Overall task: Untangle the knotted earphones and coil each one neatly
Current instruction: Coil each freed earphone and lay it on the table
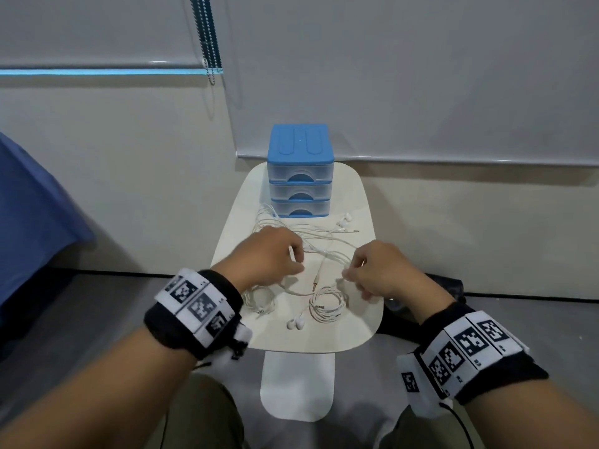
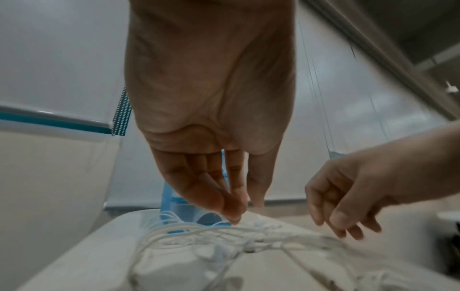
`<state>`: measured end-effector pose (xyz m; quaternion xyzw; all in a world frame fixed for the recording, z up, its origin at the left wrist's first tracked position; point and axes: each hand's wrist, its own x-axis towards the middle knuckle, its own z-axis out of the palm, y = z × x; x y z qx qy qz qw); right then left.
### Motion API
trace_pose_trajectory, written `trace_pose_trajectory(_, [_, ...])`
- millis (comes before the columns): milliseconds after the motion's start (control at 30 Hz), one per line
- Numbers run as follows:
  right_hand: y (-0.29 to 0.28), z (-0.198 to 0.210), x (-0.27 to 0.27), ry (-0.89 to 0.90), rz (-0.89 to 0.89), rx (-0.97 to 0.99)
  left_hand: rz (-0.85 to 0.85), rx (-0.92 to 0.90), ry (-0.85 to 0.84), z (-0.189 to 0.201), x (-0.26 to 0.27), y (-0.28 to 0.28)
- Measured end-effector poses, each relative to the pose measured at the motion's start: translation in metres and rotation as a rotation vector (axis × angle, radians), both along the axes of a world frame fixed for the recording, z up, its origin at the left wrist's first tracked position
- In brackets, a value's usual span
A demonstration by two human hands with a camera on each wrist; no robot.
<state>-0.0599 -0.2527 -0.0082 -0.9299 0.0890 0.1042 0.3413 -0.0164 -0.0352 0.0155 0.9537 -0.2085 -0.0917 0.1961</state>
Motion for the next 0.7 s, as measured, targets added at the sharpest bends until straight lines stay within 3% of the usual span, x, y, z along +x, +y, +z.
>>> trace_pose_trajectory(133, [-0.008, -0.001, 0.022, -0.142, 0.038, -0.182, -0.026, 0.161, -0.059, 0.015, 0.032, 0.011])
trace_pose_trajectory(233, [-0.002, -0.003, 0.035, -0.1, 0.128, -0.303, -0.061, 0.328, -0.027, 0.013, 0.048, 0.011])
trace_pose_trajectory(400, [0.009, -0.005, 0.05, -0.081, 0.206, -0.544, -0.106, 0.425, 0.047, 0.001, 0.057, 0.001])
trace_pose_trajectory(533, [0.008, 0.018, 0.061, -0.164, 0.163, -0.357, -0.124, 0.422, 0.053, -0.005, 0.064, -0.001])
trace_pose_trajectory(700, [0.003, 0.07, 0.064, -0.392, 0.05, 0.159, -0.113, 0.436, 0.136, 0.01, 0.077, 0.014])
